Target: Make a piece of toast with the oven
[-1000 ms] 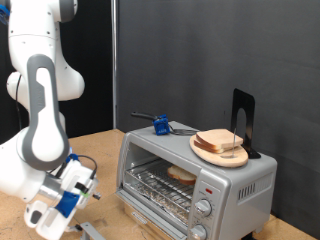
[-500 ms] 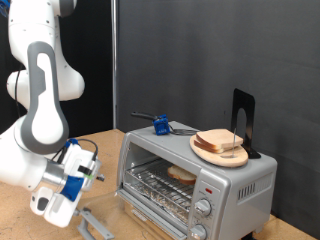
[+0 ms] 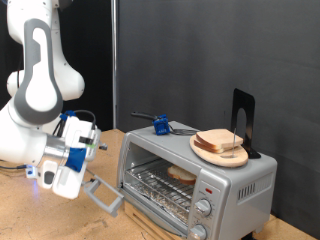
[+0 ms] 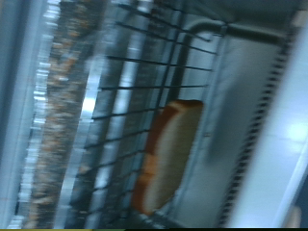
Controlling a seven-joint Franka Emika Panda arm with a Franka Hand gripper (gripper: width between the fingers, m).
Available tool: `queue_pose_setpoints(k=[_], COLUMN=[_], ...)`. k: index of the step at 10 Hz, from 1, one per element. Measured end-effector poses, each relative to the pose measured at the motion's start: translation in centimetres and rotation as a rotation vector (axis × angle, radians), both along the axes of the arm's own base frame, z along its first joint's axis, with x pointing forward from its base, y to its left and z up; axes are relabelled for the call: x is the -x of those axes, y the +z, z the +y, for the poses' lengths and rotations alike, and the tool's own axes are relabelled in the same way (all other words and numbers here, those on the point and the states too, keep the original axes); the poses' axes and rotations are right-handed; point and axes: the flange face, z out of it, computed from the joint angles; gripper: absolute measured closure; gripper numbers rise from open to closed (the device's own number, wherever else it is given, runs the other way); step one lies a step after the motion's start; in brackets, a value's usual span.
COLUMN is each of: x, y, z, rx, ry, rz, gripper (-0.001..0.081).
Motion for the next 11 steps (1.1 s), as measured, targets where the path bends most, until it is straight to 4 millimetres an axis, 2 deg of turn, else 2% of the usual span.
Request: queue_pose_setpoints(k=[4,7,9,11], x=[-0.9,-0.8,0.4,1.7], y=[3.6,5.0,5.0,5.1], z=[5.2,8.4,8.1,5.8], rx=[-0.029,-0.007,0.013,0.044], ry=[0.033,0.057,0.055,0.020], rz=[-0.042,-0.020,0.021,0.064], gripper=[-0.0003,-0.0003,-0.0003,-0.0003])
